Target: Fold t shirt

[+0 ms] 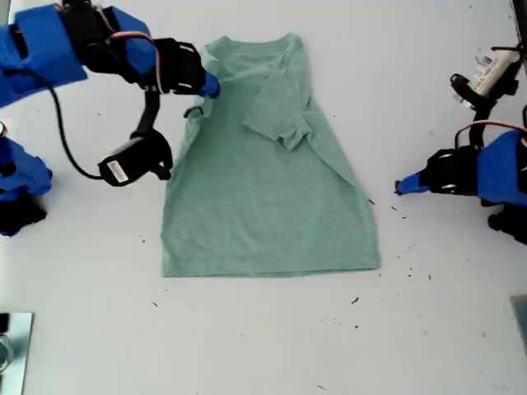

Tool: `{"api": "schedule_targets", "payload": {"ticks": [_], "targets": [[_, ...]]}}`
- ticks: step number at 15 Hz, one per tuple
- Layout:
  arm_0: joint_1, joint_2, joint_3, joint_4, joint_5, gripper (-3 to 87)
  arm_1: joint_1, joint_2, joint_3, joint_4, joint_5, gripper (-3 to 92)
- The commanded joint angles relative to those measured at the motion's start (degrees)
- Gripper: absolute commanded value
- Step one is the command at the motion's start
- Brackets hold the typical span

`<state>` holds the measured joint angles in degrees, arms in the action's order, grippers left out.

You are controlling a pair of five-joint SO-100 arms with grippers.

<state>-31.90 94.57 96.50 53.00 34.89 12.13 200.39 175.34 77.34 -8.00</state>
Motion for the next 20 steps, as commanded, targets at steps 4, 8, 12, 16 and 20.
{"api": "schedule_targets", "payload": {"ticks": [4, 8, 12, 16, 20], "targets": [[4.92, -36.04, -39.37, 3.78, 3.60, 22.6, -0.70, 0.62, 2.99, -1.41, 0.70, 2.2], [7.73, -13.10, -36.39, 15.03, 4.83, 25.3, -0.62, 0.62, 2.99, -1.41, 0.62, 2.2], [8.70, 36.21, 18.98, 3.43, -6.68, 1.5, -0.26, 0.62, 2.99, -1.41, 0.18, 2.2], [21.09, 80.60, 74.36, -11.16, -29.36, -0.2, 0.00, 0.62, 2.99, -1.49, -2.29, 2.2], [22.59, 110.48, 89.12, 6.42, -35.86, -0.2, -1.14, 0.53, 2.37, -2.72, -4.22, 2.3]]}}
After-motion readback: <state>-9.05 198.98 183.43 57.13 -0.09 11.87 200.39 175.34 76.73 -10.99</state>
